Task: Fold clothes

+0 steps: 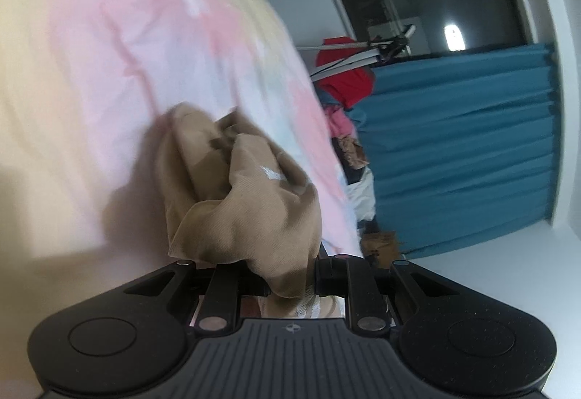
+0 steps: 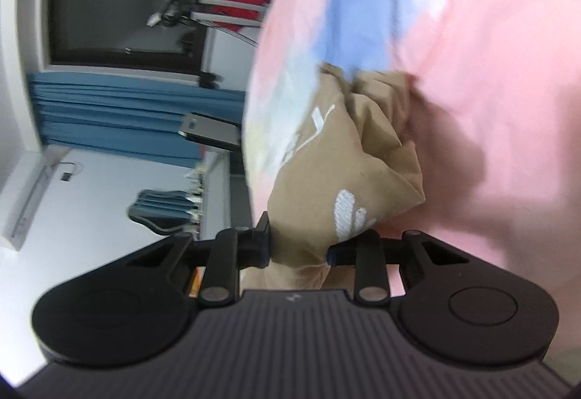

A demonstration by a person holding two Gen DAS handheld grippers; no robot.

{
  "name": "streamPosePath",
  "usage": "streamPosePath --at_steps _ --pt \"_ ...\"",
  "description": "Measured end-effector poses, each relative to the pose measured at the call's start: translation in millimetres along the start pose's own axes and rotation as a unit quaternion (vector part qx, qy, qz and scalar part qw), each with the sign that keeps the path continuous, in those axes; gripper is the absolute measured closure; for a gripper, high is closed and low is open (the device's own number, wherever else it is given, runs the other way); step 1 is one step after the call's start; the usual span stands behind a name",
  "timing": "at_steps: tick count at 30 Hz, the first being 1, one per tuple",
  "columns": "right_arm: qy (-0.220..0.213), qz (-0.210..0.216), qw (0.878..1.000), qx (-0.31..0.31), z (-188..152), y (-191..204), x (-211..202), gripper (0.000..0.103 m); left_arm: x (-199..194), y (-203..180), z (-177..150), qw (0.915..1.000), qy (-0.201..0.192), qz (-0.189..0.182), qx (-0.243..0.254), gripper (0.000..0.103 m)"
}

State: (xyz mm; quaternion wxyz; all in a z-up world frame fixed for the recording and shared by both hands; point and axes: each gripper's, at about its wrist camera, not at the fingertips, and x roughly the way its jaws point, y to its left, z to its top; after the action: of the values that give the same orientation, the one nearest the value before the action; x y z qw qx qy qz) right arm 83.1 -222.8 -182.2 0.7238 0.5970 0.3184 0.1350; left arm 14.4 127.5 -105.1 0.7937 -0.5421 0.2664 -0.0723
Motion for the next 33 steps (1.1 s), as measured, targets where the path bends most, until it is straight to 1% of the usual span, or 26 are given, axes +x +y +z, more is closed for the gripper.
streamPosePath --at_steps 3,5,6,9,12,15,16,19,21,23,25,28,29,32,33 --pt "-0.012 0.013 1.000 -0.002 19 21 -6 0.073 6 -33 1 0.9997 -0.001 -0.011 0.022 0.082" --pt "-0.029 0.021 0.999 -0.002 40 30 -14 0.073 23 -60 0 0.9992 0.006 -0.017 0.037 0.082" --pt "-0.038 0.025 0.999 -0.002 50 35 -19 0.073 32 -74 -1 0.9988 0.010 -0.020 0.044 0.082" --pt "-0.072 0.030 0.997 -0.004 91 46 -30 0.073 77 -118 -8 0.9972 0.031 -0.032 0.060 0.082" --pt "-0.111 0.013 0.994 -0.018 142 61 -41 0.073 139 -164 -25 0.9937 0.047 -0.046 0.090 0.082" --pt "-0.151 -0.012 0.988 -0.042 201 76 -49 0.073 205 -201 -41 0.9911 0.074 -0.054 0.097 0.082" --pt "-0.163 -0.021 0.985 -0.050 221 81 -51 0.073 233 -215 -46 0.9899 0.085 -0.057 0.098 0.082" --pt "-0.192 -0.048 0.977 -0.083 280 93 -52 0.073 298 -247 -62 0.9861 0.110 -0.064 0.107 0.082" --pt "-0.213 -0.064 0.970 -0.101 314 95 -52 0.073 340 -267 -70 0.9828 0.126 -0.072 0.115 0.082" --pt "-0.236 -0.078 0.961 -0.118 343 94 -51 0.073 374 -286 -84 0.9778 0.132 -0.079 0.143 0.082" --pt "-0.261 -0.092 0.952 -0.132 362 87 -47 0.073 405 -302 -98 0.9717 0.135 -0.082 0.176 0.082" --pt "-0.281 -0.103 0.945 -0.132 376 61 -43 0.073 431 -299 -126 0.9593 0.145 -0.069 0.232 0.081" --pt "-0.284 -0.112 0.943 -0.131 378 48 -44 0.073 436 -293 -134 0.9544 0.156 -0.064 0.246 0.081" --pt "-0.290 -0.141 0.937 -0.134 362 16 -42 0.073 440 -271 -158 0.9274 0.188 -0.061 0.318 0.081" --pt "-0.289 -0.149 0.936 -0.134 355 4 -41 0.073 438 -259 -159 0.9250 0.200 -0.054 0.318 0.081"
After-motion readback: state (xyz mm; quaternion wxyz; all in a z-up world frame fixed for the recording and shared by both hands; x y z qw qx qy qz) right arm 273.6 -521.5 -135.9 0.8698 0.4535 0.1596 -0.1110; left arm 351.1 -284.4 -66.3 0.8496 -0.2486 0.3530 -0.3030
